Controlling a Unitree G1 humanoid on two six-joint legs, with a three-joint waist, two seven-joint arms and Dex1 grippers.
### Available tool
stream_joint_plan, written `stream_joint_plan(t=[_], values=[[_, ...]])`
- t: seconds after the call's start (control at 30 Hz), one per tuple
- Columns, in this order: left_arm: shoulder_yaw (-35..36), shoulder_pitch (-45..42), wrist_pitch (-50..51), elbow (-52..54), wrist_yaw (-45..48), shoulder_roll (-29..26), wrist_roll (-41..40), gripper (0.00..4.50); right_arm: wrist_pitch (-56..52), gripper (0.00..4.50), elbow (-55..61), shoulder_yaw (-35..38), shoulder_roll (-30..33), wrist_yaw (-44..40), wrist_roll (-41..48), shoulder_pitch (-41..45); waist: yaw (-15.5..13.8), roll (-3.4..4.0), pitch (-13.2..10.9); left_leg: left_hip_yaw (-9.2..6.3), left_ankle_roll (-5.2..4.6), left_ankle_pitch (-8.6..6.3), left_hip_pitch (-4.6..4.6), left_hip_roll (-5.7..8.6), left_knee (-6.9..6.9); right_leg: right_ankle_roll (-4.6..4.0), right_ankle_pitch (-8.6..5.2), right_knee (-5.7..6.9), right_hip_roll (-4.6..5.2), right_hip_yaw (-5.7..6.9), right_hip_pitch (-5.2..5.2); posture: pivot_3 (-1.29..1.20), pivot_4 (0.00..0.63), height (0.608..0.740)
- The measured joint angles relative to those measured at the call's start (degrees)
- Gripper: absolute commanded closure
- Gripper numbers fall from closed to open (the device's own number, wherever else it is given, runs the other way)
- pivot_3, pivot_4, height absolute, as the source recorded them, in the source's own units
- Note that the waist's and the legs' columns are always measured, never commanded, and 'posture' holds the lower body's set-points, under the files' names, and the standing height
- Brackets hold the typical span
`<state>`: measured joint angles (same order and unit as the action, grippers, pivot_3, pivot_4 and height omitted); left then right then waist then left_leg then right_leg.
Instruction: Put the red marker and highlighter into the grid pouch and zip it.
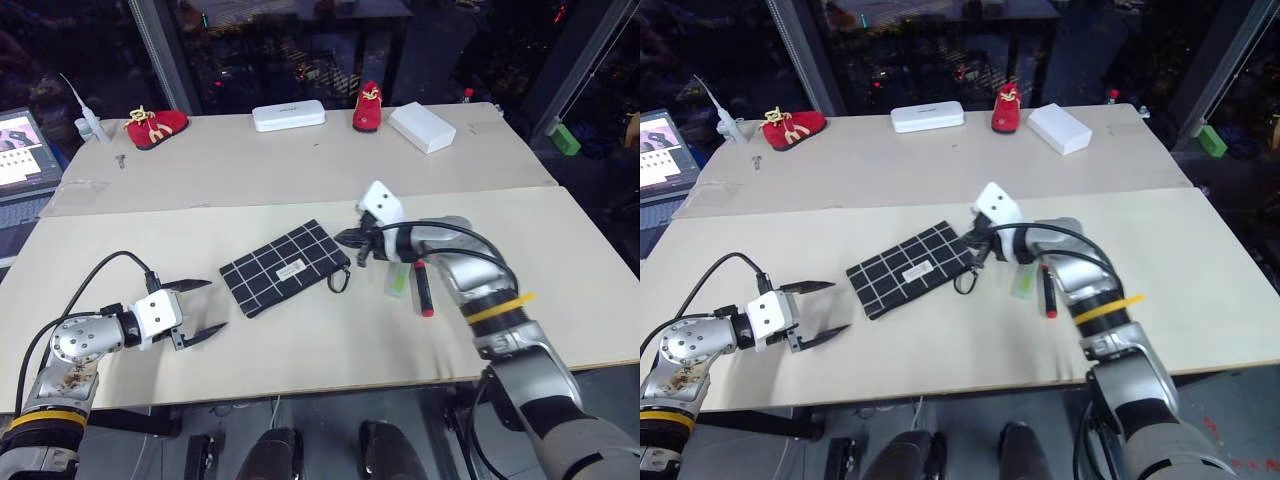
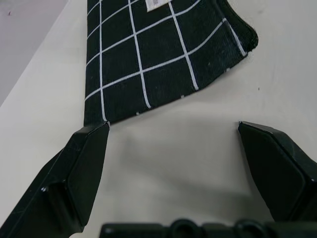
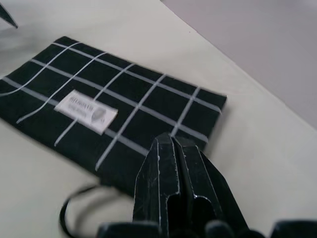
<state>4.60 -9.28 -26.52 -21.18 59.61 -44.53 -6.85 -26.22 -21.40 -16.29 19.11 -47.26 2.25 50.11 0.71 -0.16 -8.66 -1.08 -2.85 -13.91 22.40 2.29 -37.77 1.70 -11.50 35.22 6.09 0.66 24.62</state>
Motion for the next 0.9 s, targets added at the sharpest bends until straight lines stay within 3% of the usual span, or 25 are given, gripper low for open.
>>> stream_joint_plan(t=[0.23, 0.43, 0.6, 0.9], values=[[0.0, 0.0, -1.2, -1.0, -0.1, 0.1, -0.2, 0.00, 1.3, 4.42, -5.7, -4.2, -2.0, 1.2, -4.8, 0.8, 0.2, 0.00, 0.0, 0.00, 0.01, 0.00, -0.06, 0.04, 0.00, 0.00, 0.00, 0.07, -0.02, 0.01, 0.00, 0.00, 0.150, 0.740], [-0.8, -0.3, -1.6, -1.2, -0.1, 0.6, -0.2, 0.00, 11.6, 4.42, -9.7, -11.3, -1.0, 2.5, -14.0, 1.3, 0.2, 0.00, 0.0, 0.04, 0.02, 0.01, -0.35, 0.07, 0.00, 0.00, -0.01, 0.16, -0.07, 0.04, -0.24, 0.00, 0.150, 0.740], [-3.7, -2.0, -3.7, -1.0, -0.3, 1.9, 1.2, 0.00, 16.5, 4.42, -11.8, -12.7, -1.0, 3.6, -17.3, 1.6, 0.2, -0.04, 0.0, 0.05, 0.03, 0.01, -0.72, 0.07, -0.01, 0.00, -0.01, 0.16, -0.09, 0.02, -0.52, 0.00, 0.150, 0.740], [-9.0, -11.1, -20.5, -11.4, -8.8, 4.9, 12.1, 0.00, 17.1, 4.42, -12.9, -11.9, -1.8, 3.6, -17.7, 1.6, 0.0, -0.06, 0.1, 0.10, 0.03, 0.01, -0.85, 0.11, -0.01, -0.01, -0.01, 0.51, -0.06, 0.01, -0.48, 0.00, 0.150, 0.740]])
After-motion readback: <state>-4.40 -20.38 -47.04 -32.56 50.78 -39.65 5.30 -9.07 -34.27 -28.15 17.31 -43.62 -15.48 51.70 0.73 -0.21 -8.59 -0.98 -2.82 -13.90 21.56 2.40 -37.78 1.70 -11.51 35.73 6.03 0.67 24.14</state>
